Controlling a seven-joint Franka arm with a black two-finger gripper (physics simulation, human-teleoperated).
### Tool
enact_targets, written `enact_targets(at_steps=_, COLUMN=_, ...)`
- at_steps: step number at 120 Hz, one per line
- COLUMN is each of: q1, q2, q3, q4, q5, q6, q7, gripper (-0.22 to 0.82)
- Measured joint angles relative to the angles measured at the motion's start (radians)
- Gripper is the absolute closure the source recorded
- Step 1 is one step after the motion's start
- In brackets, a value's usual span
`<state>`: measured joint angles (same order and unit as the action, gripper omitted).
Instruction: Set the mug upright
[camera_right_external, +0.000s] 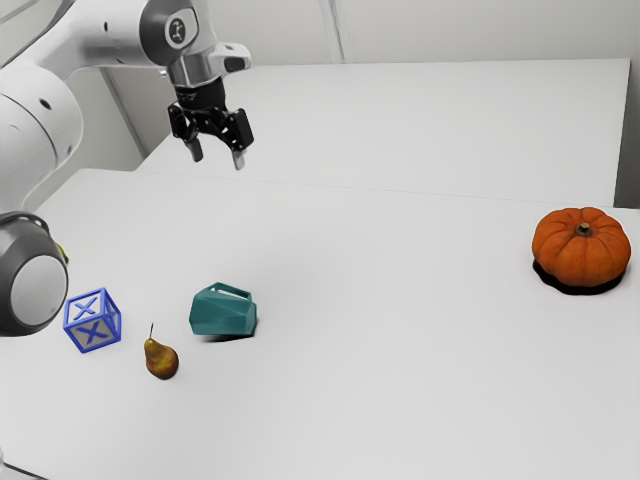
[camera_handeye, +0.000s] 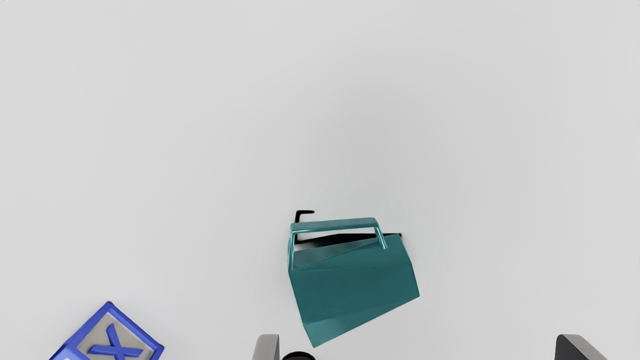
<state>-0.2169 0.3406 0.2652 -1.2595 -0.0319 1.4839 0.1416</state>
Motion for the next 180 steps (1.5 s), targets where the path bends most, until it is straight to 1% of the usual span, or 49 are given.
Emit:
enact_targets(at_steps=11, q1=-0.004, q2=-0.003, q3=0.002, q4=0.001, q5=-0.004, q6=-0.002, q7=0.008, gripper=0.0)
enact_targets(at_steps=16, q1=-0.01, q2=-0.006, q3=0.015, q4=-0.007, q5=-0.005, q6=-0.004, q7=0.01, gripper=0.0)
enact_targets(at_steps=27, q1=-0.021, q2=-0.026, q3=0.029, q4=-0.023, q5=-0.017, q6=-0.001, q7=0.015, gripper=0.0)
enact_targets(at_steps=31, q1=-0.022, q2=-0.047, q3=0.033, q4=-0.049, q5=-0.028, q6=0.004, q7=0.017, gripper=0.0)
enact_targets(at_steps=35, q1=-0.018, q2=-0.076, q3=0.038, q4=-0.105, q5=-0.045, q6=0.023, q7=0.018, gripper=0.0)
enact_targets(at_steps=40, q1=-0.009, q2=-0.124, q3=0.042, q4=-0.208, q5=-0.075, q6=0.061, q7=0.02, gripper=0.0)
enact_targets(at_steps=49, q1=0.005, q2=-0.202, q3=0.059, q4=-0.396, q5=-0.146, q6=0.144, q7=0.024, gripper=0.0)
enact_targets(at_steps=57, q1=0.013, q2=-0.257, q3=0.076, q4=-0.527, q5=-0.202, q6=0.22, q7=0.027, gripper=0.0)
enact_targets(at_steps=65, q1=0.015, q2=-0.288, q3=0.108, q4=-0.618, q5=-0.256, q6=0.283, q7=0.036, gripper=0.0)
enact_targets(at_steps=75, q1=0.015, q2=-0.308, q3=0.154, q4=-0.695, q5=-0.32, q6=0.346, q7=0.058, gripper=0.0)
enact_targets(at_steps=94, q1=0.036, q2=-0.312, q3=0.222, q4=-0.78, q5=-0.417, q6=0.433, q7=0.121, gripper=0.0)
enact_targets(at_steps=106, q1=0.057, q2=-0.306, q3=0.244, q4=-0.817, q5=-0.456, q6=0.475, q7=0.166, gripper=0.0)
enact_targets(at_steps=117, q1=0.063, q2=-0.299, q3=0.252, q4=-0.864, q5=-0.497, q6=0.512, q7=0.208, gripper=0.0)
enact_targets(at_steps=133, q1=0.036, q2=-0.289, q3=0.256, q4=-0.91, q5=-0.544, q6=0.552, q7=0.262, gripper=0.0)
enact_targets(at_steps=149, q1=0.012, q2=-0.276, q3=0.256, q4=-0.929, q5=-0.582, q6=0.581, q7=0.306, gripper=0.0)
enact_targets(at_steps=180, q1=0.022, q2=-0.245, q3=0.256, q4=-0.954, q5=-0.644, q6=0.607, q7=0.37, gripper=0.0)
